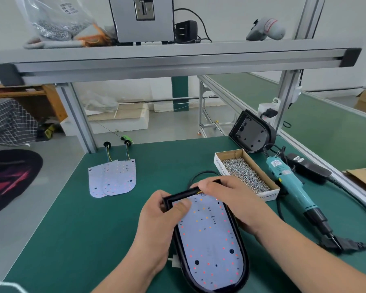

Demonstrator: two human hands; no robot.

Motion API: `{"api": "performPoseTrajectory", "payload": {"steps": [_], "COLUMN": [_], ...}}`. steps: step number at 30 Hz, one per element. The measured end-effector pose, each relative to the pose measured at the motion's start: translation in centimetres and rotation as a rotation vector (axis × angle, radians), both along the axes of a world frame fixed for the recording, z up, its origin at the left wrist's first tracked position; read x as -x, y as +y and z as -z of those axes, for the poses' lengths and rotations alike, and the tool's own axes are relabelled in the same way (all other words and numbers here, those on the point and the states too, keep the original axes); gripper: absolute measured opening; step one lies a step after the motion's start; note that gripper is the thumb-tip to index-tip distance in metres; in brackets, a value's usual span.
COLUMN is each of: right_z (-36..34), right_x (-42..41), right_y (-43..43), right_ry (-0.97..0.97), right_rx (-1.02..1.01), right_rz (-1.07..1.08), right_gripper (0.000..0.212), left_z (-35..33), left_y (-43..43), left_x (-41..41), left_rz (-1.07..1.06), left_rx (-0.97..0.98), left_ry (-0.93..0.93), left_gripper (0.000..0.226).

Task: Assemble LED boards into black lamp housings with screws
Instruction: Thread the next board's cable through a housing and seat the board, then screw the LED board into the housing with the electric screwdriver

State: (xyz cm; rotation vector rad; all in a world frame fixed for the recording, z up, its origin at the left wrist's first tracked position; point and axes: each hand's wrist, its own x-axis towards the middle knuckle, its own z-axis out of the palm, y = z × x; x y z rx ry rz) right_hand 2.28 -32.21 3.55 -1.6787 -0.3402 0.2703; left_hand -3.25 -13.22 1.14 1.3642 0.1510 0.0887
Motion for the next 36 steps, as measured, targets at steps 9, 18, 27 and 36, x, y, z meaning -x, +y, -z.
{"api": "performPoseTrajectory", "payload": {"steps": [9,18,27,36], "right_z": [0.9,2.0,3.1,3.3], "right_x": [-0.4,-1.9,-3.4,-3.7], "right_y": [0.1,-0.2,-0.3,-0.2], "right_ry": [0.028,-0.042,-0.082,-0.052], "right_rx": [-0.095,0.022,0.166,0.131], "right_rz": [0.041,0.121,0.158,0.168], "right_gripper": [0.036,0.009,0.008,0.006], "left_z": [0.2,0.3,1.0,1.0], "left_y": [0.0,0.6,5.1,5.3], "left_x": [-0.4,-1.9,-3.0,-2.9], "left_rz": [-0.076,0.008,-0.231,-0.106], "left_rx": [-0.190,-0.295,-1.196,-1.370], "left_ry": [0.041,0.081,0.047,0.085], "left_gripper": [0.040,0.047,0.015,0.013]}}
